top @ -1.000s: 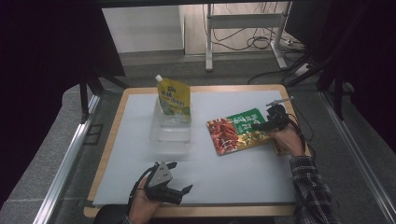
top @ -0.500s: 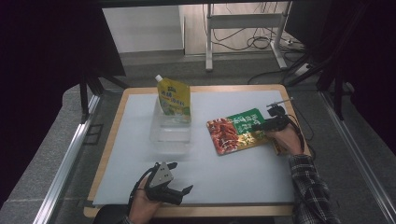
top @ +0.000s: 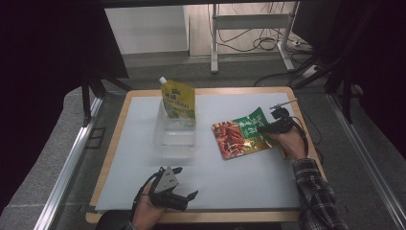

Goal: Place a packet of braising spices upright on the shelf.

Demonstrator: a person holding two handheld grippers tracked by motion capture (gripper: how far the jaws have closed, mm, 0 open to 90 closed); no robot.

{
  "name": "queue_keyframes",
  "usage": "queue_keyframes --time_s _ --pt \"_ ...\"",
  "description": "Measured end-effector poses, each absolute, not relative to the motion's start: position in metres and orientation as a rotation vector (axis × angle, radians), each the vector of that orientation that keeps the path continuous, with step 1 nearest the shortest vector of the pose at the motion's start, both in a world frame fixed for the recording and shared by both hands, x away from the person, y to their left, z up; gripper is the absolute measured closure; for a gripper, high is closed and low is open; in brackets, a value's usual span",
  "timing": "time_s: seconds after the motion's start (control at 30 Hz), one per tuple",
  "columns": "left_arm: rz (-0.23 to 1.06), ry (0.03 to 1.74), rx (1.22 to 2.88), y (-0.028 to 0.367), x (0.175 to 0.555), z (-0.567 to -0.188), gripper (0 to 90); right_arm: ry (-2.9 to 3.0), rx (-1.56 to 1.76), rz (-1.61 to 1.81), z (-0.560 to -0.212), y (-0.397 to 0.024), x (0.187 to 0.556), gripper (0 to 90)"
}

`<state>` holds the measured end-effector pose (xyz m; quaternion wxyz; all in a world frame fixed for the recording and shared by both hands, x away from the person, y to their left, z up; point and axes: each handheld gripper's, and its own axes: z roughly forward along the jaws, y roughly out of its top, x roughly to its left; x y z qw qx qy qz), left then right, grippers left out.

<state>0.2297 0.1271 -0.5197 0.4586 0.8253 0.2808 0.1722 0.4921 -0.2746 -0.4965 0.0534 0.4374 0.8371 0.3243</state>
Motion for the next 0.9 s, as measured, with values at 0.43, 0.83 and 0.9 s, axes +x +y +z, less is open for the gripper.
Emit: queue_keyframes --time_s 0.43,0.83,0.9 --pt "0.432 0.693 2.03 0.128 0.23 -0.519 6.7 2.497 1.232 0.939 -0.483 -0.268 0.484 88.7" --pt "0.433 0.696 2.024 0.128 0.23 -0.519 6.7 2.458 1.173 1.03 -0.461 -0.265 0.478 88.7" --pt "0.434 0.695 2.024 0.128 0.23 -0.519 6.7 2.45 1.153 1.039 -0.458 -0.263 0.476 88.7"
